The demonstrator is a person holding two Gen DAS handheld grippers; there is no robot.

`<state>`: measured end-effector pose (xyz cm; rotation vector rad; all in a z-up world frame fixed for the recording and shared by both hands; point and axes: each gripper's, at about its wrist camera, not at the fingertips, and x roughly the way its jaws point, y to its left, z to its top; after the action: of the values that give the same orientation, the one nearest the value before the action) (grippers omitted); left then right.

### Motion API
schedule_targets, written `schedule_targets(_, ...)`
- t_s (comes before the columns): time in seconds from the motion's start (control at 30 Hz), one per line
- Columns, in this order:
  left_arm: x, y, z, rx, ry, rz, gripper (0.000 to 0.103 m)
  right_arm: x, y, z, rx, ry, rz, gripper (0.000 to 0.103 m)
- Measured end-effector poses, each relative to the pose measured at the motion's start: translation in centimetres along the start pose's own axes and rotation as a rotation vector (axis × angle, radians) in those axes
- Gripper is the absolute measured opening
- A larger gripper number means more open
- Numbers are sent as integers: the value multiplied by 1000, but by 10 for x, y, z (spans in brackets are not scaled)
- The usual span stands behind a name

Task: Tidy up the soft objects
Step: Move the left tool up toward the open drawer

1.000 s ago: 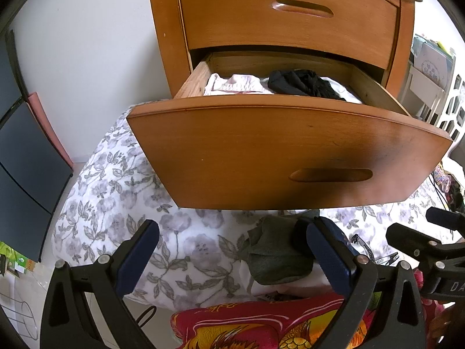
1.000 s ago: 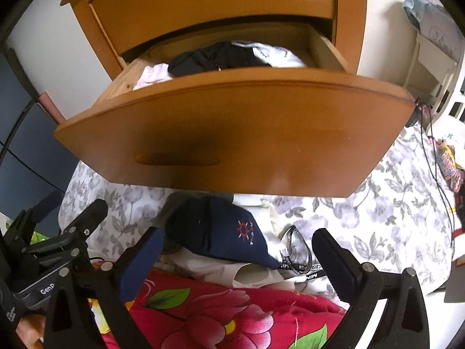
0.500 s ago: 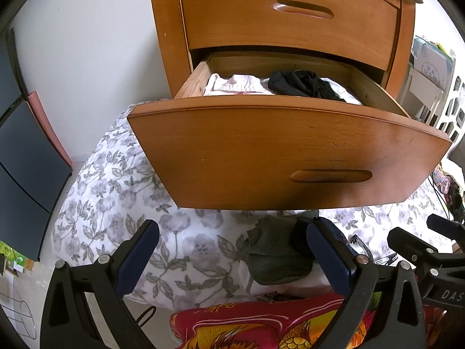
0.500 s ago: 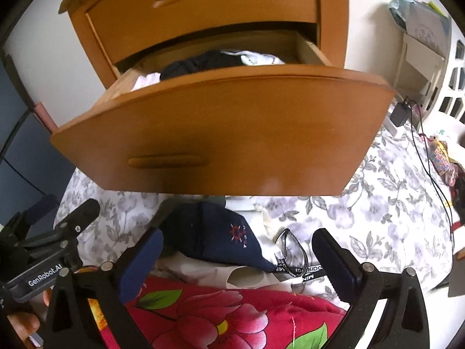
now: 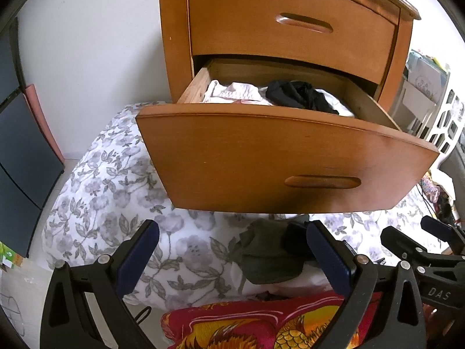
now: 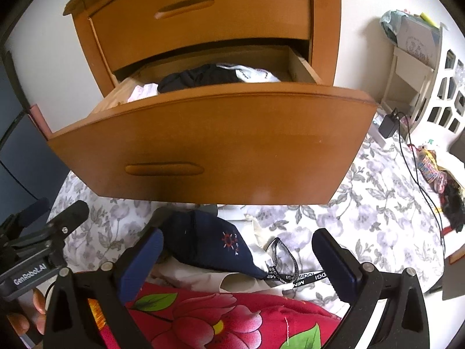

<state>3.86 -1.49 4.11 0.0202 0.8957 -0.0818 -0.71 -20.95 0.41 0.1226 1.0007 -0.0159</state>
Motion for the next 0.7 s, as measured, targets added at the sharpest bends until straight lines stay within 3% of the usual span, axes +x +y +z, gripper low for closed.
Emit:
schedule_targets(0.43,-43,22,27,-43,-55,-69,101,-11,2,-1,-6,-59,-15,103)
schedule_targets(0.7,-60,38,84,-37,-50,-148,101,-11,2,6,-13,-69,-21,103)
